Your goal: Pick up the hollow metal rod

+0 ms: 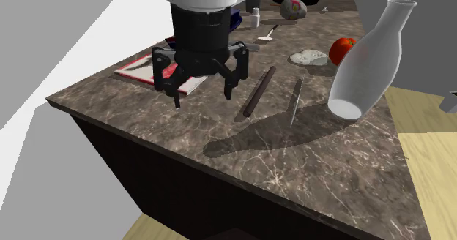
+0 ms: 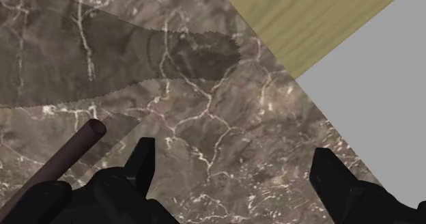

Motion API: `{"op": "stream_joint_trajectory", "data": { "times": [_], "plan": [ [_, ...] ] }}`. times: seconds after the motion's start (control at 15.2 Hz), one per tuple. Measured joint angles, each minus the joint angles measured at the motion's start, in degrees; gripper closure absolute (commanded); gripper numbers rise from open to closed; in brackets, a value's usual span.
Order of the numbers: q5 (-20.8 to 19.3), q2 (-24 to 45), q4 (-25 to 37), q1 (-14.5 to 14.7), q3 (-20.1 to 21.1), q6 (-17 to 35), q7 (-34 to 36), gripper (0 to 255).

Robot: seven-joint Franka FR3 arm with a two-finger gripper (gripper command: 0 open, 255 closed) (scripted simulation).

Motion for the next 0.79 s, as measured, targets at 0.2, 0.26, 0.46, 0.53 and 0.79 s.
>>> {"op": "stream_joint_trajectory", "data": {
  "times": [0.2,0.26,0.46,0.53,0.79],
  "plan": [
    [-0.3,1.2,-0.3,-1.1,0.2,2.1,1.8,0],
    [-0.6,2.3,-0.1,-1.9,0.3,3.5,3.1,0],
    [-1.7,6.2,0.7,-4.7,0.4,8.2,7.3,0],
    [-2.1,7.6,0.9,-5.7,0.3,9.8,8.7,0],
    [-4.0,13.1,2.9,-9.6,0.0,15.4,14.5,0]
  ]
}}
